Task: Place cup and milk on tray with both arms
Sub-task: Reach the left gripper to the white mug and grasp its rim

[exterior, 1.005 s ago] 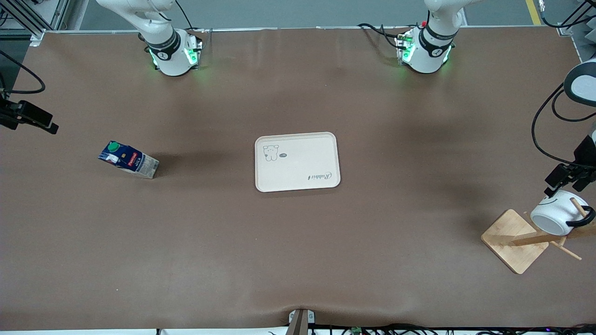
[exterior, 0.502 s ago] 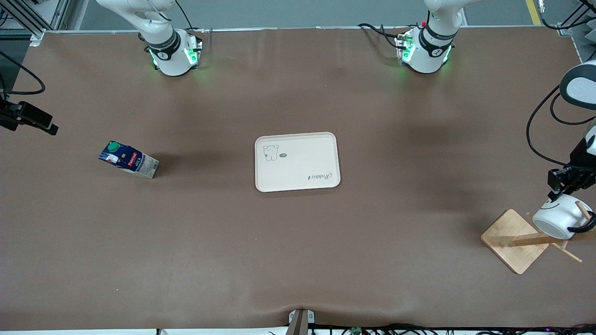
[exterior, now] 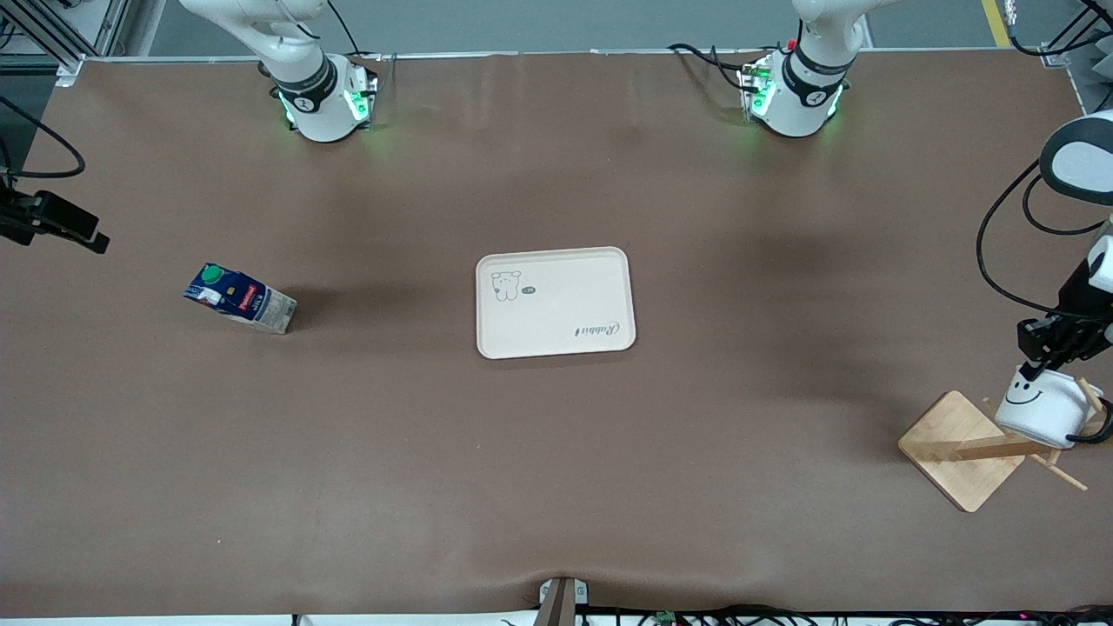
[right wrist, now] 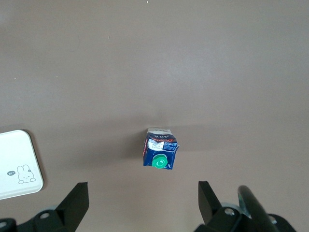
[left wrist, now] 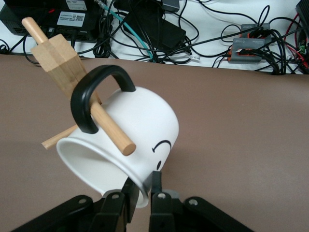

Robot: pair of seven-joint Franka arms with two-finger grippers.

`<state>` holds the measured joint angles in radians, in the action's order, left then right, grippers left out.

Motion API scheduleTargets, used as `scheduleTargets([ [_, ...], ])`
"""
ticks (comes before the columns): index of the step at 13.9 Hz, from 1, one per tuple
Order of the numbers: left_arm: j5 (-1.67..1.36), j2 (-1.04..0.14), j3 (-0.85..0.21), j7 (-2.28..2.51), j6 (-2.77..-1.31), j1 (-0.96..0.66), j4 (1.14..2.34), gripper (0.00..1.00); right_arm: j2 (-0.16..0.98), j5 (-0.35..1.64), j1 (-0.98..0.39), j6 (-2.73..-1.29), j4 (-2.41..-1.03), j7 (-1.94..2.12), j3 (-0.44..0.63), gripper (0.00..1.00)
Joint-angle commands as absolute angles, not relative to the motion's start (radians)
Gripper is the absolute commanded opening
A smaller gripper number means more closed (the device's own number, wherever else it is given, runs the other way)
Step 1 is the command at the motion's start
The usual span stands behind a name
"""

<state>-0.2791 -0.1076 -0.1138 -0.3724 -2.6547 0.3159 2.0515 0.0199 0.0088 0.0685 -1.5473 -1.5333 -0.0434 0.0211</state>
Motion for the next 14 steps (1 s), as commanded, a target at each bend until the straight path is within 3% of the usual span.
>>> scheduleTargets([
  [1, -0.304, -0.092, -0.129, -0.396, -2.657, 0.324, 2.031, 0.00, 0.037, 0.003, 0.064, -1.542, -1.505, -0.035, 0.021, 1.00],
  [9, -0.304, -0.029, -0.158, -0.368, -2.545, 0.325, 2.029, 0.00, 0.037, 0.005, 0.067, -1.542, -1.499, -0.037, 0.021, 1.00],
  [14, -0.288, -0.003, -0.169, -0.301, -2.312, 0.325, 1.933, 0.00, 0.046, 0.000, 0.067, -1.542, -1.497, -0.037, 0.021, 1.00],
])
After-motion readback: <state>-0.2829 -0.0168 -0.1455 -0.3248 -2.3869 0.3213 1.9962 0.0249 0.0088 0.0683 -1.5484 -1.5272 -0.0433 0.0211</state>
